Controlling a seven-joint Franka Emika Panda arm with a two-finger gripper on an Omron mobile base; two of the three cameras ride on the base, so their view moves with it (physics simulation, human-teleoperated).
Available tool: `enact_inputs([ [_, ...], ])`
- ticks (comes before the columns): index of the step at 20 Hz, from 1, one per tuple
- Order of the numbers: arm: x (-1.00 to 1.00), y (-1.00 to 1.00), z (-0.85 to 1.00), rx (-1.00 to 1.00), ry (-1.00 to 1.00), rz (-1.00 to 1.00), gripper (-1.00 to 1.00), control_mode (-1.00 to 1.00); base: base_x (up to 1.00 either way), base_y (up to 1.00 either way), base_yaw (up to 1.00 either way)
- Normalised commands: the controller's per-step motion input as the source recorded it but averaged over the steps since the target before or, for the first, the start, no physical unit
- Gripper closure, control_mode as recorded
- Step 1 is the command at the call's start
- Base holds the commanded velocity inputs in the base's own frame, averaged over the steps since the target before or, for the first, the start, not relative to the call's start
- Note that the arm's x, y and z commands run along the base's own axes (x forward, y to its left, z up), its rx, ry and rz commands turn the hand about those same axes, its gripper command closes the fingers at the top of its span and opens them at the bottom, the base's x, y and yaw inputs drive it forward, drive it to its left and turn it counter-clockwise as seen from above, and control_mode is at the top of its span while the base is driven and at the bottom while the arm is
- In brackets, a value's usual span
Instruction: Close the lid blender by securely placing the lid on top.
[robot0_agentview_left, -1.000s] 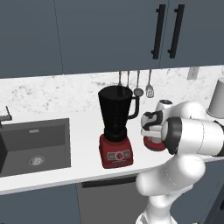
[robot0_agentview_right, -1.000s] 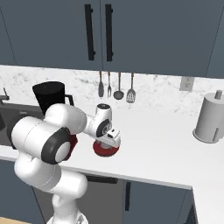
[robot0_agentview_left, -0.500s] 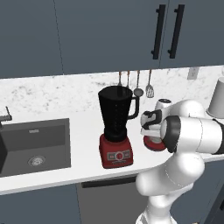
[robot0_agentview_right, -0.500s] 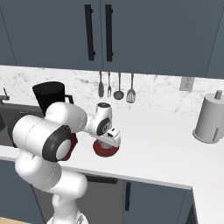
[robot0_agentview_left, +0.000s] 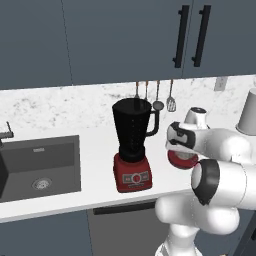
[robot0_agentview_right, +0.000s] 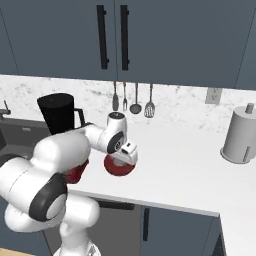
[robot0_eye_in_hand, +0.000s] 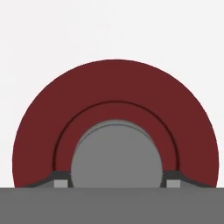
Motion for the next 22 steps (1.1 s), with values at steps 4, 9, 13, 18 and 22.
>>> enact_inputs([
  [4,-0.26,0.0,1.0,0.0,-0.2,0.0,1.0,-1.0,0.0,0.0,0.0],
  [9,-0.27,0.0,1.0,0.0,-0.12,-0.04,1.0,-1.0,0.0,0.0,0.0],
  [13,-0.38,0.0,1.0,0.0,-0.1,-0.07,1.0,-1.0,0.0,0.0,0.0],
  [18,-0.36,0.0,1.0,0.0,-0.08,-0.05,1.0,-1.0,0.0,0.0,0.0],
  [22,-0.25,0.05,1.0,0.0,-0.08,-0.01,1.0,-1.0,0.0,0.0,0.0],
])
